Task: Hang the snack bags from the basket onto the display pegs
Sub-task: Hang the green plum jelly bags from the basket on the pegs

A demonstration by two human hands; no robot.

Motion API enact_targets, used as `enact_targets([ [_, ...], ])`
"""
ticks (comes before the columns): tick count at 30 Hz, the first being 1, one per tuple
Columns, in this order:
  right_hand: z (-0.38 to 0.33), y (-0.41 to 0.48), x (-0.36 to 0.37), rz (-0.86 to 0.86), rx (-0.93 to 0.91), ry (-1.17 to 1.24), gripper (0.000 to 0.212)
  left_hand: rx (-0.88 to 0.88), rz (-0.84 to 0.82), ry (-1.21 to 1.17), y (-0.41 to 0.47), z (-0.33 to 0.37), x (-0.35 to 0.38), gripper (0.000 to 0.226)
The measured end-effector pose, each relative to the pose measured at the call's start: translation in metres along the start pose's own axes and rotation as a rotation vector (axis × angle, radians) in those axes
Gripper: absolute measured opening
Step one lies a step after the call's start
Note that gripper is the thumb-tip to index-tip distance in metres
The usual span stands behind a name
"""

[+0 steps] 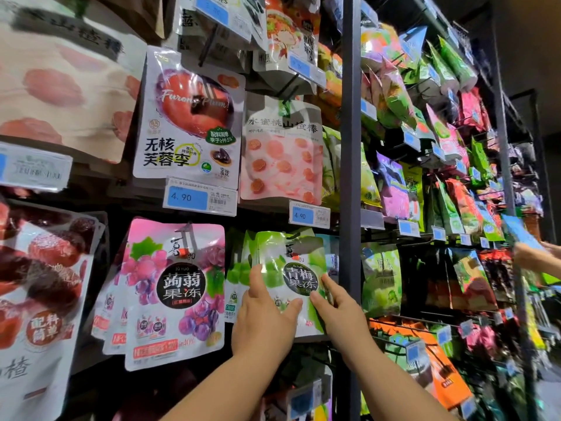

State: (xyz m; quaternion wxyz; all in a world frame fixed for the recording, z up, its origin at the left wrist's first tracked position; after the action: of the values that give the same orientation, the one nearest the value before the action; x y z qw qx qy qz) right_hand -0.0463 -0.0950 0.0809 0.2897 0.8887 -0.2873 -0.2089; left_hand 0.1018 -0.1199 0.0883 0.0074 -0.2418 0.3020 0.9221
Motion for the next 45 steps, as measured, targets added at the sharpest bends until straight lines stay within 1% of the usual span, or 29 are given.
enact_targets([
  [3,0.01,-0.002,0.002,-0.048,-0.061,-0.12,0.058,0.052,0.019,0.045,-0.001,-0.005,0.005,0.072],
  [5,0.015,-0.002,0.003,-0.095,-0.055,-0.111,0.056,0.097,0.024,0.011,0.002,-0.009,0.01,0.064],
  [8,0.018,-0.001,0.006,-0.162,0.011,-0.032,0.057,0.12,-0.041,-0.086,0.01,-0.014,0.017,0.059],
  [11,0.021,0.002,0.009,-0.179,0.052,0.0,0.054,0.129,-0.083,-0.139,0.013,-0.019,0.022,0.063],
  [14,0.025,0.008,0.012,-0.16,0.061,-0.019,0.048,0.139,-0.075,-0.123,0.015,-0.025,0.026,0.072],
  [18,0.031,0.015,0.019,-0.167,0.046,-0.092,0.042,0.126,-0.062,-0.163,0.02,-0.03,0.03,0.07],
  [22,0.039,0.026,0.029,-0.169,0.025,-0.181,0.038,0.104,-0.017,-0.141,0.031,-0.035,0.032,0.07],
  [24,0.044,0.033,0.035,-0.166,0.034,-0.194,0.04,0.098,-0.001,-0.121,0.036,-0.038,0.033,0.071],
  [27,0.052,0.042,0.044,-0.168,0.079,-0.198,0.049,0.099,0.014,-0.119,0.046,-0.046,0.035,0.071],
  [32,0.062,0.056,0.063,-0.169,0.102,-0.207,0.064,0.097,0.029,-0.149,0.061,-0.059,0.036,0.069],
  [34,0.067,0.062,0.069,-0.177,0.107,-0.275,0.062,0.092,0.027,-0.14,0.066,-0.062,0.037,0.069],
  [36,0.07,0.066,0.072,-0.184,0.079,-0.382,0.064,0.076,0.022,-0.132,0.069,-0.065,0.039,0.069],
  [38,0.074,0.071,0.074,-0.186,0.067,-0.439,0.053,0.052,0.01,-0.143,0.072,-0.067,0.04,0.068],
  [39,0.076,0.074,0.075,-0.187,0.063,-0.441,0.05,0.042,0.006,-0.155,0.073,-0.068,0.04,0.068],
  [41,0.077,0.075,0.074,-0.2,0.071,-0.448,0.052,0.028,0.006,-0.166,0.076,-0.068,0.042,0.068],
  [43,0.075,0.074,0.072,-0.188,0.1,-0.376,0.053,0.025,0.009,-0.163,0.076,-0.068,0.043,0.069],
  [45,0.071,0.07,0.069,-0.177,0.099,-0.317,0.049,0.03,0.013,-0.156,0.072,-0.067,0.044,0.069],
])
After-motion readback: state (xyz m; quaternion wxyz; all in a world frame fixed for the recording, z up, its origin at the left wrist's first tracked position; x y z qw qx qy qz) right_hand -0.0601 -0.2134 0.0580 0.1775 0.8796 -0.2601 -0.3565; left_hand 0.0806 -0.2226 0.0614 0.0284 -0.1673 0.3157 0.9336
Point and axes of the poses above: each hand's wrist, its own y-axis towards the middle knuckle, its own x-axis out of the palm, z = x × y, the point moved 1 cm from there along y, towards the middle knuckle, and after that the axes turned 1 degree about -z, right-handed, at the moved point
